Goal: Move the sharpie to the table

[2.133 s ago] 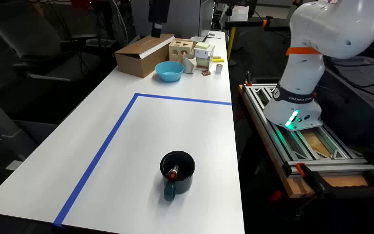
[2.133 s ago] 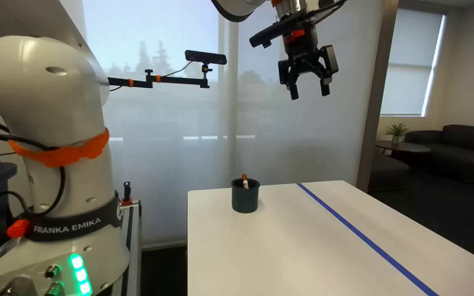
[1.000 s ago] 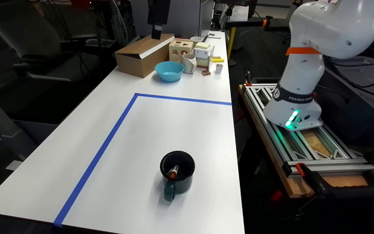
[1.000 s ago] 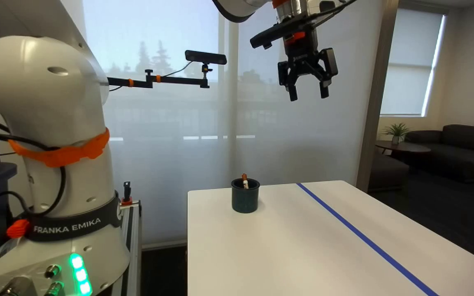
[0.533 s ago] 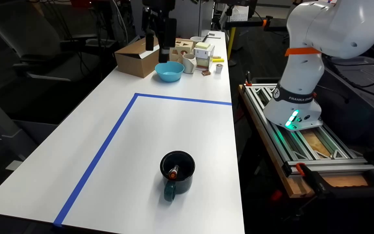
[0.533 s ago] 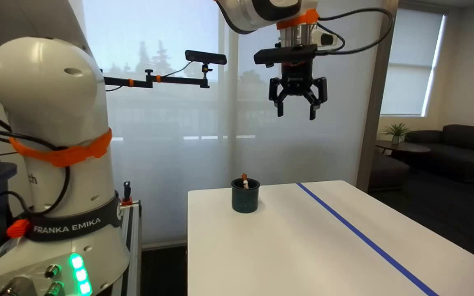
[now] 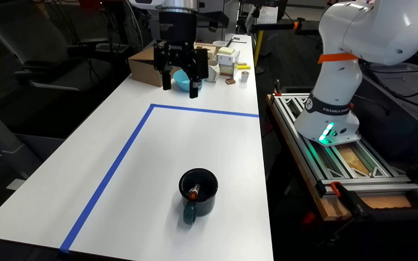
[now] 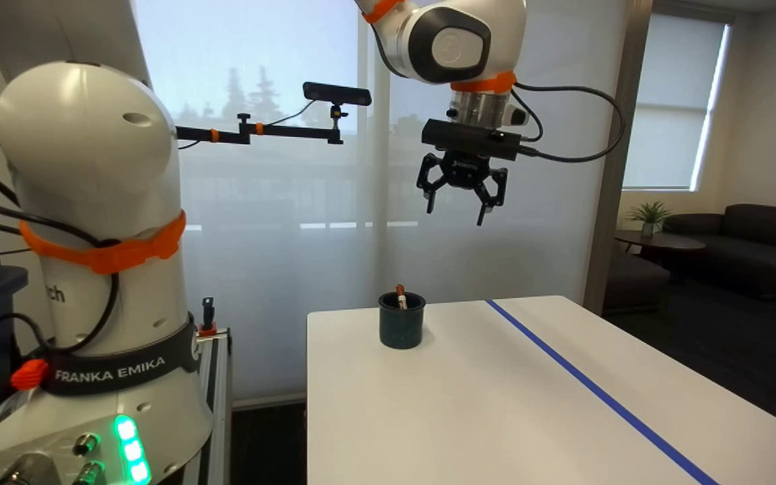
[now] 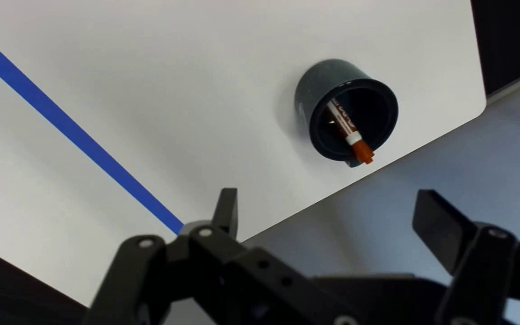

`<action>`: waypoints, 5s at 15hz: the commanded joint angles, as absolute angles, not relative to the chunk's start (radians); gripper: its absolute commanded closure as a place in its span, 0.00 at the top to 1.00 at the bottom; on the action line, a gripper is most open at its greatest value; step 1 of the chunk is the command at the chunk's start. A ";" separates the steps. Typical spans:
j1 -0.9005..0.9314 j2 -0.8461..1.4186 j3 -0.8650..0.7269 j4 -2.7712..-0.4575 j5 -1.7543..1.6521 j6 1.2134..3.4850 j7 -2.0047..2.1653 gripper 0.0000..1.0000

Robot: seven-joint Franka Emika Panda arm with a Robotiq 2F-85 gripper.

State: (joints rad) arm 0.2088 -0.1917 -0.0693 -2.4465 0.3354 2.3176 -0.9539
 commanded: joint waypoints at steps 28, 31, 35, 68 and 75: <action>0.240 0.082 0.182 -2.592 1.207 2.692 -2.103 1.00; 0.238 0.131 0.192 -2.568 1.288 2.732 -2.182 1.00; 0.232 0.139 0.183 -2.581 1.234 2.710 -2.151 1.00; 0.238 0.298 0.226 -2.430 1.416 2.806 -2.368 0.68; 0.241 0.299 0.249 -2.442 1.433 2.811 -2.376 0.71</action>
State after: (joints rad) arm 0.2324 0.2962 0.2333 -2.4409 1.3870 2.7844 -2.3435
